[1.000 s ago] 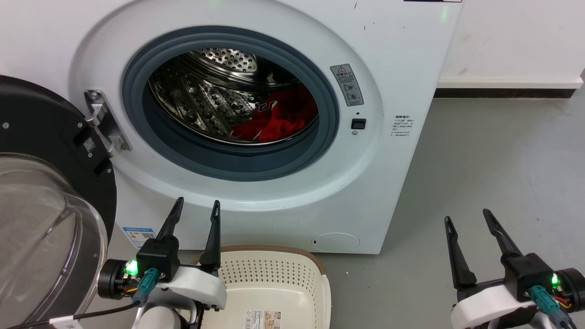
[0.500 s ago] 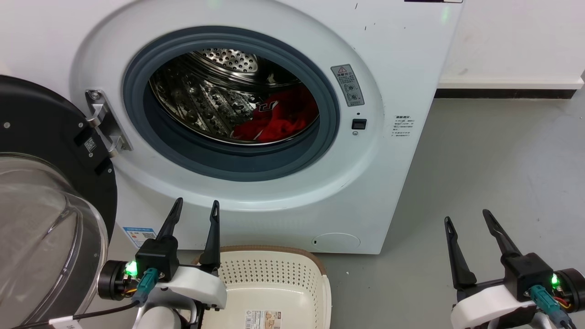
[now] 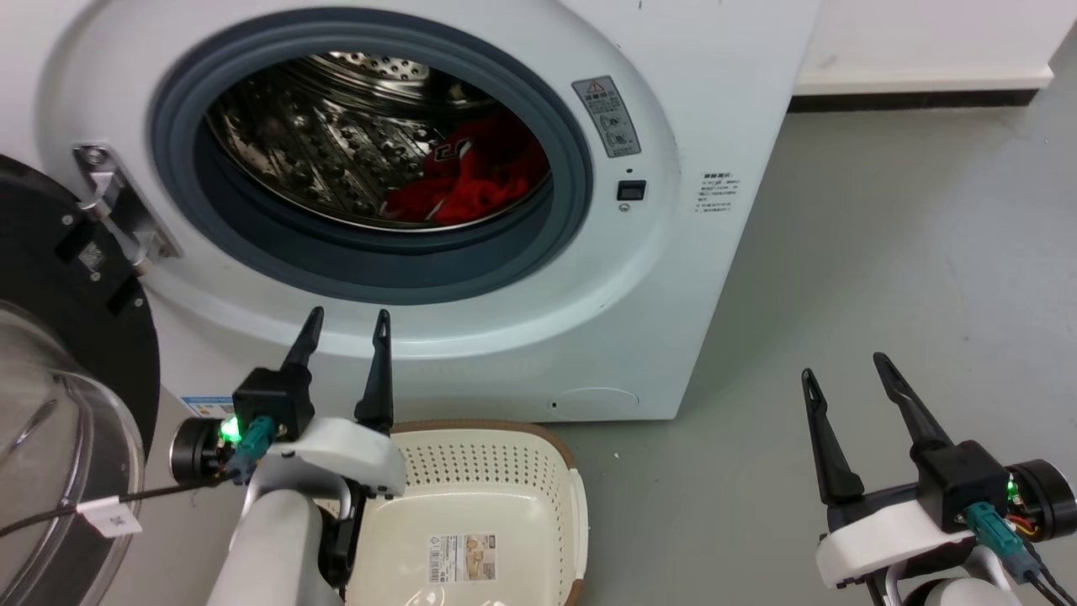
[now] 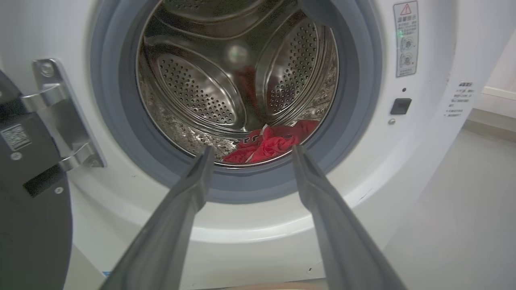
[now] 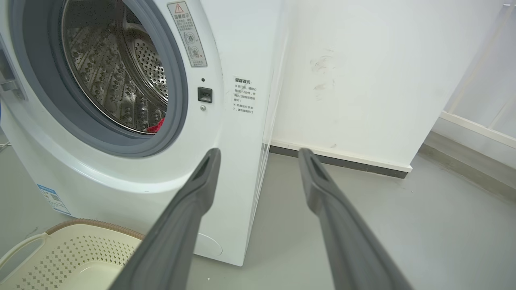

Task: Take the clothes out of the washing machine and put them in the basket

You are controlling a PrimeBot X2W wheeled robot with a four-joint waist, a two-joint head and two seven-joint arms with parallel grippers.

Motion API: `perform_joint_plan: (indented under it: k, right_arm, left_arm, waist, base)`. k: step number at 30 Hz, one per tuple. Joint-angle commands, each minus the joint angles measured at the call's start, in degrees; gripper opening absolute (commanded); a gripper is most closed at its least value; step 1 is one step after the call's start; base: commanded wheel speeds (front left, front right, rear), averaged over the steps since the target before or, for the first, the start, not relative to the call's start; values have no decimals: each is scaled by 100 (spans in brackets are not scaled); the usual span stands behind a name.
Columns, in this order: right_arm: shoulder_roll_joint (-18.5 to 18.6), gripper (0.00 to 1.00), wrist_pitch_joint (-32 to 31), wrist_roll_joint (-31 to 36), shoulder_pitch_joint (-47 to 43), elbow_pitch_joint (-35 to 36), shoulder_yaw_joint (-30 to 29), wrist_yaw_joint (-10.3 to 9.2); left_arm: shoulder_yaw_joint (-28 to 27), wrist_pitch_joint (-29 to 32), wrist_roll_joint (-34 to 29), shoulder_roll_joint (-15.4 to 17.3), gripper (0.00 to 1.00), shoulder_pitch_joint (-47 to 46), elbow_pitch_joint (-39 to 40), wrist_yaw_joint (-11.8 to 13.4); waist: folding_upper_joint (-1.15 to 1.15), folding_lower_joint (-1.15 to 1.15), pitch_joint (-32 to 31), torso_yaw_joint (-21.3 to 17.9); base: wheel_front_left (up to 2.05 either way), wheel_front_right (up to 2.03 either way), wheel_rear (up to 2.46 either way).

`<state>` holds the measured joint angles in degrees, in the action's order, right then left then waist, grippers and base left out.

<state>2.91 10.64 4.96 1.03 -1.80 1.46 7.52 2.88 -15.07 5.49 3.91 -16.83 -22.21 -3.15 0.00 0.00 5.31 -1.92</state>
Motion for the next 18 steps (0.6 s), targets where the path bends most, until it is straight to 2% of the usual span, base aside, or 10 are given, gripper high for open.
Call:
perform_joint_plan:
  k: [1, 7, 18]
  right_arm:
    - [-7, 100, 39, -37, 126, 39, 17, -5]
    - [-6, 100, 100, -55, 320, 34, 12, -6]
    - [-9, 100, 312, -268, 795, -148, 124, -6]
  left_arm:
    - [-62, -16, 47, 63, 100, -257, -143, -17]
    - [-220, 6, 228, 219, 100, -948, -757, -78]
    - [-550, 248, 547, 827, 100, -2558, -1853, -177]
  waist:
    - [0, 0, 309, -251]
    - [0, 0, 797, -580]
    - [0, 0, 1804, -1346]
  base:
    - [0, 0, 0]
    - [0, 0, 0]
    - [0, 0, 0]
